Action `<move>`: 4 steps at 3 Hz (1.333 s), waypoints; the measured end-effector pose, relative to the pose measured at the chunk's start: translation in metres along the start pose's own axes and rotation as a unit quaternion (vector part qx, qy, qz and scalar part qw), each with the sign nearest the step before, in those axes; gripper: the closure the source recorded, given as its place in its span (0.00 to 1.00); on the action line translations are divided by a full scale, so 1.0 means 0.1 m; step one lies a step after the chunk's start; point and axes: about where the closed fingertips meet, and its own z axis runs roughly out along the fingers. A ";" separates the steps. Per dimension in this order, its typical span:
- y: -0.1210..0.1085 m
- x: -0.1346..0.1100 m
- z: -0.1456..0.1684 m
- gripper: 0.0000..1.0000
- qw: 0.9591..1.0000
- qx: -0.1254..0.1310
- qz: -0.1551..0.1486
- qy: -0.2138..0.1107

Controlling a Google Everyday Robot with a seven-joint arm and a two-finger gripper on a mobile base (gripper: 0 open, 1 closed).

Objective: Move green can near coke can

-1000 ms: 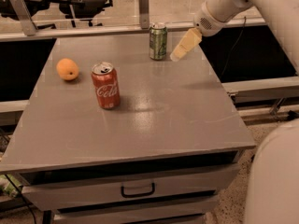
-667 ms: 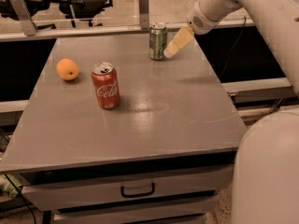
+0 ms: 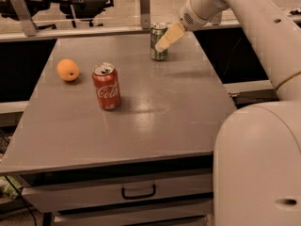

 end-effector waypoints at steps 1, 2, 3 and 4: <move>0.01 -0.13 0.14 0.00 1.000 -0.009 0.005 -0.013; 0.04 -0.22 0.28 0.00 0.999 -0.021 0.008 -0.023; 0.07 -0.27 0.39 0.00 0.999 -0.032 0.011 -0.030; 0.08 -0.29 0.45 0.19 0.998 -0.042 0.013 -0.035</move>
Offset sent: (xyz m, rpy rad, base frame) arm 0.0367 0.0374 -0.0007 0.0952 -0.0019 0.0308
